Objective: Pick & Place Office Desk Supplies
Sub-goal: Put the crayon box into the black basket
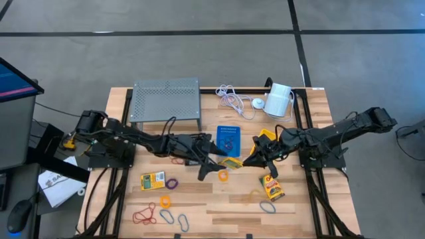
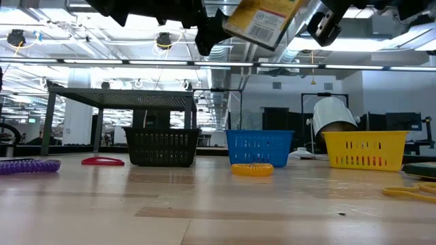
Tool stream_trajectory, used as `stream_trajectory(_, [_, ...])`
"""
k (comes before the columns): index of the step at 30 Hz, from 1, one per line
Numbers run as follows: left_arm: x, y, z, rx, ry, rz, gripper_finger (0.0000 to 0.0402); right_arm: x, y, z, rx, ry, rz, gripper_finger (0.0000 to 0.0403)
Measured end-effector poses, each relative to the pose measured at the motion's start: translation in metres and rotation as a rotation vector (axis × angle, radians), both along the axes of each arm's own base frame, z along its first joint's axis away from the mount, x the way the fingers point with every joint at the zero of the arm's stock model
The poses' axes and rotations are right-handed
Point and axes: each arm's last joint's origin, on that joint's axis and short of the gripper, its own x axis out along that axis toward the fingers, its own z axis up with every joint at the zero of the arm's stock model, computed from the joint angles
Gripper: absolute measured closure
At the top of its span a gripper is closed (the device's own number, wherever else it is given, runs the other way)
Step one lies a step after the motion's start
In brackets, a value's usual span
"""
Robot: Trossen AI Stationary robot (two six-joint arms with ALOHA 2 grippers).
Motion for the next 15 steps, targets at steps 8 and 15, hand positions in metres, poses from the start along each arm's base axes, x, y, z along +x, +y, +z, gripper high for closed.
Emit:
stream_trajectory(8, [0.0003, 0.0002, -0.0007, 0.000, 0.003, 0.001, 0.0180, 0.0000, 0.0000, 0.0001, -0.019, -0.008, 0.004, 0.0403])
stream_trajectory(15, [0.0002, 0.0001, -0.0007, 0.000, 0.003, 0.001, 0.0261, 0.0000, 0.0000, 0.0002, -0.021, -0.010, 0.005, 0.0403])
